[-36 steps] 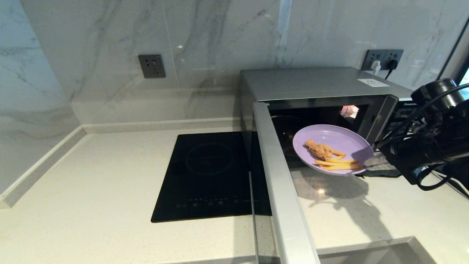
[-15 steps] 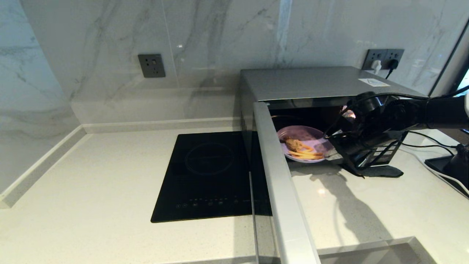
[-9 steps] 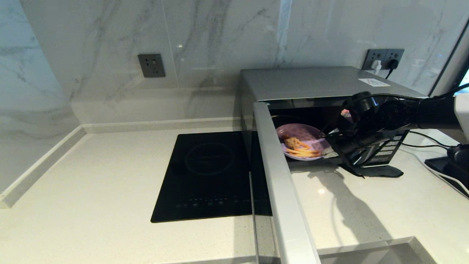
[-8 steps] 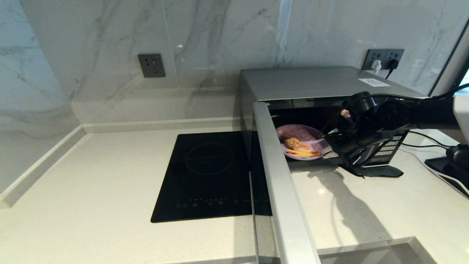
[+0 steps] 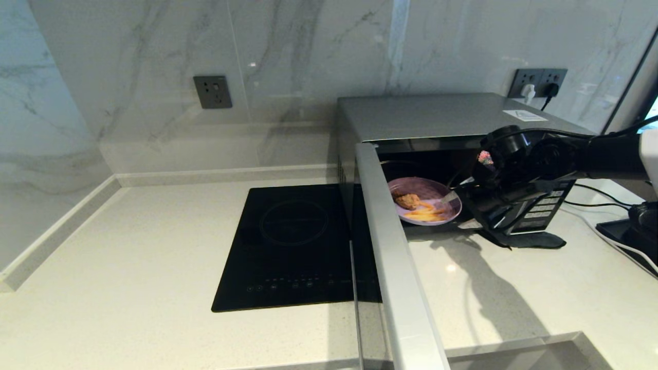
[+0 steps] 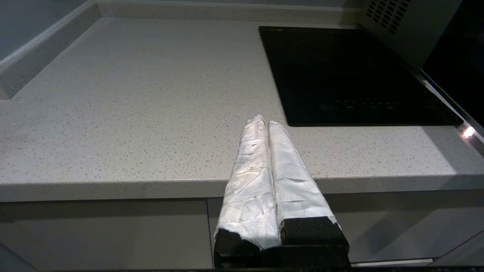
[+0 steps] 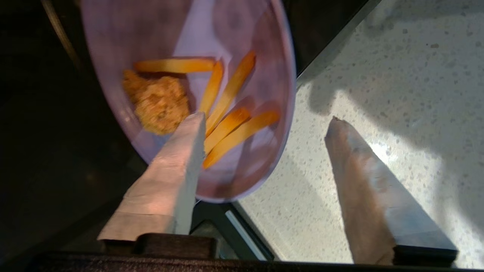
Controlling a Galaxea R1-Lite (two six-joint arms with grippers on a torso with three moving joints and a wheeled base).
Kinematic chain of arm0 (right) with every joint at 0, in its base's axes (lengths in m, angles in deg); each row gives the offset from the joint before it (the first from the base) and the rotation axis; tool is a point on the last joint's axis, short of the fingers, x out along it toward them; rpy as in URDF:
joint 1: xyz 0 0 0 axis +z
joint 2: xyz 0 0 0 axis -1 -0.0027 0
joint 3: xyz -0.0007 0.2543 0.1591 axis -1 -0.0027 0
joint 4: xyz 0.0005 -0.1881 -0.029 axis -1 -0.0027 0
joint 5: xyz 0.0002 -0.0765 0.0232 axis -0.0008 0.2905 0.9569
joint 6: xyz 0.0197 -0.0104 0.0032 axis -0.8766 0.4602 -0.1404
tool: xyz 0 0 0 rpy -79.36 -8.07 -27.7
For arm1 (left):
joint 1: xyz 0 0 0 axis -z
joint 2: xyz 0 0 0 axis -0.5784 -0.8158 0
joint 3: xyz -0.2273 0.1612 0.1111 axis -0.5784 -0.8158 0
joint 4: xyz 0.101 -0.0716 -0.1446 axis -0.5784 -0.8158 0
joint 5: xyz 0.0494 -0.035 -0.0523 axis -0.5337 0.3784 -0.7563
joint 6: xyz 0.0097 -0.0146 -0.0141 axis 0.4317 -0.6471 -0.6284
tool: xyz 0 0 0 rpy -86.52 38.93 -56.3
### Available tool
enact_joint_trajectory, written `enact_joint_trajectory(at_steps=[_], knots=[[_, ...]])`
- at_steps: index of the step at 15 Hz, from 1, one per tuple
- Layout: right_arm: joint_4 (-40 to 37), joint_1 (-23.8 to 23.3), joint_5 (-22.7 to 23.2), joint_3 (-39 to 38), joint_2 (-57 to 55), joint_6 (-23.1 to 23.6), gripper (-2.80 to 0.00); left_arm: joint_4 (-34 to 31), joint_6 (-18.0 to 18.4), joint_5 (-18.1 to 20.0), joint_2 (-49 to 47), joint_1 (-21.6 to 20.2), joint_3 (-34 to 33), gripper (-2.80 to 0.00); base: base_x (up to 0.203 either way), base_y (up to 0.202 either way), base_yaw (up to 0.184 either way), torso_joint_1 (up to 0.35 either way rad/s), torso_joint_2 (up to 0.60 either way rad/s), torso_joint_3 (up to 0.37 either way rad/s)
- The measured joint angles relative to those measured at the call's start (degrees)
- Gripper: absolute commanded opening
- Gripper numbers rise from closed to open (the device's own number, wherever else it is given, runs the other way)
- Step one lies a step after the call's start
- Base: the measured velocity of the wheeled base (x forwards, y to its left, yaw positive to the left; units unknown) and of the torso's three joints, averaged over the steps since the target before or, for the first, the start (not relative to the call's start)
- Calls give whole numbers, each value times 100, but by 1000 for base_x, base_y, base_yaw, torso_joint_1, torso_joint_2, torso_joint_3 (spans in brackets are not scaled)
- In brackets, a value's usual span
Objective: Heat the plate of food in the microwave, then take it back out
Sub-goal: Put the plate in the microwave oven, then close the microwave oven
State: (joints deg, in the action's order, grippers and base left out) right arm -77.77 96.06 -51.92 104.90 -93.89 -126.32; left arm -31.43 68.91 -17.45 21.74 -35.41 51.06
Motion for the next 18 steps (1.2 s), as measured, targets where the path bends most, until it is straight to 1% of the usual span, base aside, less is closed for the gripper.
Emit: enact_joint_trajectory(at_steps=[2,5,9,10,12,14,16,18], knots=[[-26,0,-1,-88,237,-12,0,0,-3,-2,0,0,0,-280,0,0,0,0,0,0],[-44,-7,-11,-443,742,-15,0,0,0,-1,0,0,0,-280,0,0,0,0,0,0],[-37,-5,-154,-1237,1604,22,0,0,-2,-1,0,0,0,-280,0,0,0,0,0,0],[-37,-5,-177,-1445,1822,45,-280,0,-2,1,0,0,0,-280,0,0,0,0,0,0],[-41,1,-256,-1827,2238,176,-280,0,-2,1,0,0,0,-280,0,0,0,0,0,0],[-45,22,-445,-2121,2651,498,-280,0,1,1,0,0,0,-280,0,0,0,0,0,0],[-105,54,-607,-2217,3057,720,-280,0,-2,1,0,0,0,-280,0,0,0,0,0,0],[-249,131,-636,-2116,3381,772,-280,-2,-2,-1,0,0,0,-280,0,0,0,0,0,0]])
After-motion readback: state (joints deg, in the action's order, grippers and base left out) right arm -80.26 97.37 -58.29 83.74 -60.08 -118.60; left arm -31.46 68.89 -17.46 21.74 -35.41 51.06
